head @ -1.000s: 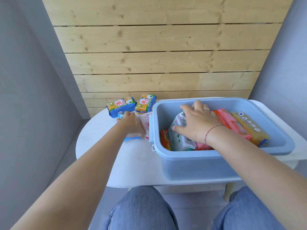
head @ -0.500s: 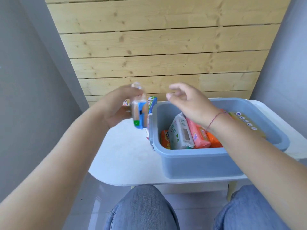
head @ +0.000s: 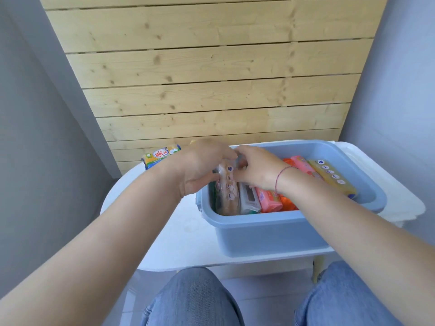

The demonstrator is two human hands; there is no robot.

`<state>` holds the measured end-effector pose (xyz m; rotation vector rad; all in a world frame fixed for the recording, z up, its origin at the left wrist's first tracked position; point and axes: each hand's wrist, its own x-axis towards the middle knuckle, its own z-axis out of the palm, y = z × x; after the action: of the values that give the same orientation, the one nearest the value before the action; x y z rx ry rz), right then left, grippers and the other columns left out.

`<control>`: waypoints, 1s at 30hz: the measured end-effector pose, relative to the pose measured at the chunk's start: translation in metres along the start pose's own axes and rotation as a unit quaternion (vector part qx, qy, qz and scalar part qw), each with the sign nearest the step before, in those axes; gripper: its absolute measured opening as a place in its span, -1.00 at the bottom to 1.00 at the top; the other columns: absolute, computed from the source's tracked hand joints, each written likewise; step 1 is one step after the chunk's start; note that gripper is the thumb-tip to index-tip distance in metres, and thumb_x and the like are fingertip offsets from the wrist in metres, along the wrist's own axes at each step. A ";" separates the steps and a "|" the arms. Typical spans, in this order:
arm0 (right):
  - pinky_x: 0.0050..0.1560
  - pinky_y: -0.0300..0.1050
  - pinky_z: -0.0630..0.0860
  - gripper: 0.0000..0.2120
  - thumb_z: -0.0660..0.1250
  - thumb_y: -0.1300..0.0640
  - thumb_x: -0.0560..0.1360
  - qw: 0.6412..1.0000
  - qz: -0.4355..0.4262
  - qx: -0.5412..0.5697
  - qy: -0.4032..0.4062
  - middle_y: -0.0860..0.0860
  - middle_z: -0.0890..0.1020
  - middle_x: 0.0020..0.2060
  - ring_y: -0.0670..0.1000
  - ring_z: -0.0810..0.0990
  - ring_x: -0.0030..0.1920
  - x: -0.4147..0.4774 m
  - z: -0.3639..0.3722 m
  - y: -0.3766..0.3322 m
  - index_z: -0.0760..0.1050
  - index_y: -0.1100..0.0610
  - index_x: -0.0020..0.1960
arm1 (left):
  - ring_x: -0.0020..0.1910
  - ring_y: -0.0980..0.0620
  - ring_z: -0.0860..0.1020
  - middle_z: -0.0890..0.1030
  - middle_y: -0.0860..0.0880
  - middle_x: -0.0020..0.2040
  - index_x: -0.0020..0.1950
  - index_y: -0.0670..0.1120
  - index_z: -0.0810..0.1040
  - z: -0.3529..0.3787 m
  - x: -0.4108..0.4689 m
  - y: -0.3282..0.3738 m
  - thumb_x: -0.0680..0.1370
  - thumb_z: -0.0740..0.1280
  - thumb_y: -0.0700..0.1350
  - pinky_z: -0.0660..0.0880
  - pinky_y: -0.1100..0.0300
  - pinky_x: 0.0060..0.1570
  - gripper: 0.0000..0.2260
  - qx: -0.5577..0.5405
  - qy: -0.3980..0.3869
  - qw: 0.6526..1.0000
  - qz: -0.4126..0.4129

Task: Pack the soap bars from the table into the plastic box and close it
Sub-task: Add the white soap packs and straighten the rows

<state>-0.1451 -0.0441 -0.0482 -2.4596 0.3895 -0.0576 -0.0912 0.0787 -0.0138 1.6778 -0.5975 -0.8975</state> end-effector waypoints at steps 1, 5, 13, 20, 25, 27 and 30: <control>0.16 0.04 0.52 -0.51 0.35 0.11 0.45 1.000 -0.018 -0.019 0.011 0.04 0.48 0.14 0.11 0.54 0.07 0.001 0.000 0.001 0.36 0.07 0.35 | -0.22 0.04 0.50 0.56 -0.04 -0.24 -0.27 -0.18 0.55 -0.001 0.003 -0.002 0.48 0.18 -0.32 0.43 0.12 0.04 -0.80 0.088 0.019 0.996 0.011; 0.08 -0.12 0.41 -0.70 0.29 0.16 0.48 0.998 -0.050 -0.021 -0.012 -0.01 0.47 0.01 0.02 0.45 -0.01 0.007 -0.001 0.004 0.46 0.06 0.21 | -0.16 -0.04 0.47 0.57 -0.11 -0.02 0.12 -0.18 0.52 0.001 0.019 -0.010 0.56 0.11 -0.20 0.34 0.31 -0.37 -0.76 0.483 0.070 0.872 0.039; 0.24 0.01 0.45 -0.62 0.29 0.06 0.46 0.988 -0.024 -0.152 -0.001 0.09 0.58 0.22 0.14 0.51 0.26 0.017 0.011 0.002 0.44 0.08 0.26 | 0.19 -0.14 0.52 0.56 -0.18 0.20 0.18 -0.23 0.49 0.022 0.040 -0.009 0.54 0.18 -0.24 0.44 0.10 0.02 -0.75 0.700 0.075 0.709 0.037; 0.21 0.02 0.44 -0.56 0.15 -0.12 0.56 0.969 0.033 -0.218 -0.108 0.10 0.58 0.18 0.14 0.52 0.18 0.009 -0.024 0.026 0.46 0.18 0.25 | -0.13 -0.04 0.51 0.60 -0.04 -0.10 0.08 -0.11 0.59 -0.015 0.034 -0.010 0.55 0.15 -0.19 0.36 0.36 -0.26 -0.76 0.440 0.167 0.863 0.183; -0.02 -0.07 0.43 -0.67 0.17 0.02 0.56 0.992 0.040 -0.092 -0.079 0.07 0.59 -0.15 0.04 0.52 -0.10 0.010 -0.033 0.037 0.59 0.25 -0.02 | 0.01 -0.12 0.49 0.58 -0.13 0.00 0.02 -0.19 0.53 0.017 0.043 -0.020 0.59 0.03 -0.11 0.36 0.13 -0.05 -0.70 0.526 -0.008 0.841 0.125; 0.12 -0.04 0.49 -0.74 0.19 0.14 0.56 0.998 0.041 -0.024 -0.041 0.10 0.66 -0.06 0.06 0.60 -0.02 0.007 -0.042 0.044 0.62 0.23 0.02 | 0.07 -0.13 0.48 0.58 -0.16 0.06 -0.01 -0.22 0.50 0.021 0.050 -0.023 0.60 0.02 -0.09 0.35 0.11 -0.01 -0.69 0.517 -0.019 0.850 0.101; 0.00 -0.04 0.47 -0.70 0.17 0.12 0.56 0.993 0.050 -0.105 0.015 0.24 0.64 -0.07 0.18 0.57 -0.04 0.005 -0.058 0.059 0.58 0.31 -0.06 | 0.15 -0.12 0.48 0.56 -0.15 0.16 0.08 -0.22 0.51 0.021 0.058 -0.023 0.61 0.01 -0.04 0.37 0.09 0.14 -0.65 0.490 -0.052 0.868 0.063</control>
<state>-0.1633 -0.1242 -0.0378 -2.6431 0.5562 -0.0106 -0.0751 0.0285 -0.0533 2.4453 -1.3792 -0.6003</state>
